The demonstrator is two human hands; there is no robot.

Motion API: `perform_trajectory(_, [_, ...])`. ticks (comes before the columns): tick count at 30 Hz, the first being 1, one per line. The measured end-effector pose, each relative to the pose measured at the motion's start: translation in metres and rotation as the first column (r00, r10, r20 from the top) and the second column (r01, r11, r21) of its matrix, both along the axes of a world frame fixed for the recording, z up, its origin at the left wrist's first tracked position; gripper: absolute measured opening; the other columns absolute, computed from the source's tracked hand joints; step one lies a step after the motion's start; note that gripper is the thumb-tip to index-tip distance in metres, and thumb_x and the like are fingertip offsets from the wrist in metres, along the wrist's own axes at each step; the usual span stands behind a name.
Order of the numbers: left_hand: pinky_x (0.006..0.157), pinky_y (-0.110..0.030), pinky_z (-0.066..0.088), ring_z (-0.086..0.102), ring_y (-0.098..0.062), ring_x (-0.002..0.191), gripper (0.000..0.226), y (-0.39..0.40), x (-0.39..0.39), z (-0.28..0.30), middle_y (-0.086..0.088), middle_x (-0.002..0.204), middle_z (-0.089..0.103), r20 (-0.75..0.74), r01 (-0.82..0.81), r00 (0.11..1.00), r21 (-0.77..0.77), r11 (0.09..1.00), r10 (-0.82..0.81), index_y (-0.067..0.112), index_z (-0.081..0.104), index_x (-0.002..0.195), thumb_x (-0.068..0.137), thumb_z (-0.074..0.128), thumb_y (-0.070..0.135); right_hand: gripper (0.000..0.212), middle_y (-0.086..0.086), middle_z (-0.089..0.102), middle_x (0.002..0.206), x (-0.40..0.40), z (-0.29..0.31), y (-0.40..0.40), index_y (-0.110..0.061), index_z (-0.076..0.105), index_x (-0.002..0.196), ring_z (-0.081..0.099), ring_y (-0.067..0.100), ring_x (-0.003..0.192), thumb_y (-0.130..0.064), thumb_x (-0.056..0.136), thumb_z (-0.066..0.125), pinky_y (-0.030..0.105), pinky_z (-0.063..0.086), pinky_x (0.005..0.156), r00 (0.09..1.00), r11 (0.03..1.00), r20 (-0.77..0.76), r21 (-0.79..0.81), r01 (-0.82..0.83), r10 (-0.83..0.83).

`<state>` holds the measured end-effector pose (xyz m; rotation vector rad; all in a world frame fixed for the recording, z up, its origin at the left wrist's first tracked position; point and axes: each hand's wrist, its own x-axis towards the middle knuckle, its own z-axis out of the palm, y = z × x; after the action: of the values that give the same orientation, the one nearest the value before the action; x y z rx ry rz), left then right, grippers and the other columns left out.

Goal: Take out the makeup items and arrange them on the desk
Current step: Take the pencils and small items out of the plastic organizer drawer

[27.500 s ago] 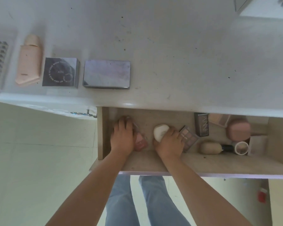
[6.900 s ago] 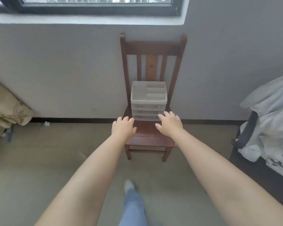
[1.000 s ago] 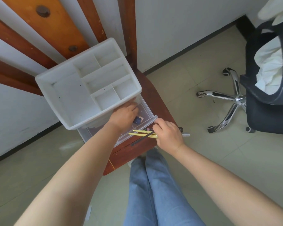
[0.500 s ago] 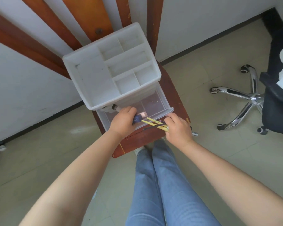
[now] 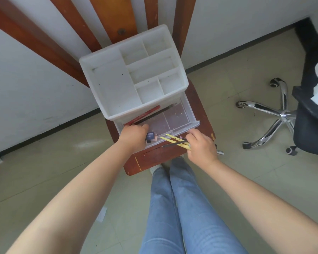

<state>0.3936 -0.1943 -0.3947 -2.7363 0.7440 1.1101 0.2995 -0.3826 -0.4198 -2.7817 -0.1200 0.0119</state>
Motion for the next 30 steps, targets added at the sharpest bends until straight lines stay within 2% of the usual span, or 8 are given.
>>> perform_trajectory(4, [0.071, -0.033, 0.042, 0.056, -0.030, 0.097, 0.025, 0.003, 0.008, 0.002, -0.013, 0.106, 0.062, -0.156, -0.006, 0.988, -0.003, 1.000, 0.005, 0.007, 0.052, 0.108, 0.083, 0.048, 0.005, 0.042, 0.012, 0.066, 0.071, -0.004, 0.000, 0.001, -0.003, 0.061, 0.061, 0.060, 0.026, 0.047, 0.007, 0.024, 0.079, 0.019, 0.045, 0.043, 1.000, 1.000, -0.002, -0.012, 0.001, -0.001])
perform_trajectory(9, [0.068, -0.032, 0.040, 0.056, -0.030, 0.099, 0.027, -0.002, 0.006, 0.003, -0.012, 0.109, 0.060, -0.060, 0.058, 0.997, 0.061, 0.996, -0.054, 0.007, 0.047, 0.114, 0.087, 0.047, 0.008, 0.041, 0.011, 0.066, 0.070, -0.004, 0.001, 0.002, -0.003, 0.061, 0.060, 0.060, 0.026, 0.047, 0.007, 0.025, 0.079, 0.020, 0.045, 0.042, 1.000, 1.000, 0.000, -0.005, 0.014, -0.014])
perform_trajectory(14, [0.090, -0.037, 0.039, 0.038, -0.030, 0.122, 0.030, -0.002, 0.001, 0.000, -0.012, 0.127, 0.046, 0.108, -0.052, 0.993, -0.013, 0.999, 0.054, 0.009, 0.048, 0.119, 0.091, 0.048, 0.018, 0.041, 0.011, 0.066, 0.070, -0.003, 0.001, 0.003, -0.004, 0.062, 0.061, 0.060, 0.026, 0.047, 0.004, 0.026, 0.081, 0.019, 0.045, 0.042, 1.000, 1.000, 0.000, -0.002, 0.019, -0.019])
perform_trajectory(17, [0.100, -0.041, 0.032, 0.027, -0.033, 0.130, 0.031, -0.009, 0.001, -0.002, -0.015, 0.140, 0.030, 0.123, -0.074, 0.989, -0.030, 0.997, 0.078, 0.009, 0.049, 0.119, 0.089, 0.052, 0.019, 0.041, 0.010, 0.066, 0.069, -0.004, 0.001, 0.003, -0.005, 0.062, 0.061, 0.060, 0.025, 0.047, 0.004, 0.026, 0.081, 0.018, 0.044, 0.042, 1.000, 1.000, 0.005, -0.009, 0.019, -0.019])
perform_trajectory(19, [0.103, -0.041, 0.031, 0.031, -0.034, 0.128, 0.033, -0.015, 0.002, -0.003, -0.015, 0.138, 0.035, 0.126, -0.090, 0.988, -0.012, 0.996, 0.091, 0.009, 0.048, 0.121, 0.088, 0.053, 0.014, 0.041, 0.010, 0.065, 0.068, -0.004, 0.001, 0.003, -0.004, 0.062, 0.061, 0.059, 0.025, 0.046, 0.004, 0.025, 0.081, 0.018, 0.043, 0.041, 1.000, 1.000, 0.000, -0.012, 0.020, -0.020])
perform_trajectory(23, [0.095, -0.037, 0.039, 0.048, -0.032, 0.115, 0.031, -0.018, 0.000, -0.005, -0.013, 0.122, 0.054, 0.180, -0.014, 0.984, 0.029, 0.999, 0.008, 0.008, 0.042, 0.121, 0.091, 0.048, 0.011, 0.043, 0.009, 0.064, 0.067, -0.003, 0.002, 0.004, -0.004, 0.062, 0.060, 0.058, 0.025, 0.044, 0.004, 0.023, 0.081, 0.017, 0.042, 0.040, 1.000, 1.000, -0.011, -0.003, 0.022, -0.022])
perform_trajectory(26, [0.080, -0.035, 0.044, 0.053, -0.031, 0.107, 0.029, -0.018, 0.003, -0.005, -0.013, 0.117, 0.057, 0.178, 0.006, 0.984, 0.028, 1.000, -0.011, 0.007, 0.040, 0.118, 0.090, 0.048, 0.011, 0.043, 0.010, 0.065, 0.068, -0.004, 0.004, 0.004, -0.004, 0.061, 0.060, 0.058, 0.025, 0.045, 0.004, 0.023, 0.081, 0.017, 0.042, 0.040, 1.000, 1.000, -0.018, -0.008, 0.002, -0.003])
perform_trajectory(30, [0.079, -0.035, 0.046, 0.056, -0.030, 0.104, 0.030, -0.016, 0.005, -0.004, -0.012, 0.116, 0.059, 0.159, 0.007, 0.987, 0.042, 0.999, -0.014, 0.006, 0.042, 0.116, 0.088, 0.051, 0.012, 0.042, 0.011, 0.066, 0.071, -0.004, 0.005, 0.004, -0.004, 0.061, 0.060, 0.059, 0.025, 0.046, 0.004, 0.025, 0.081, 0.019, 0.043, 0.040, 0.999, 1.000, -0.033, -0.006, -0.028, 0.028])
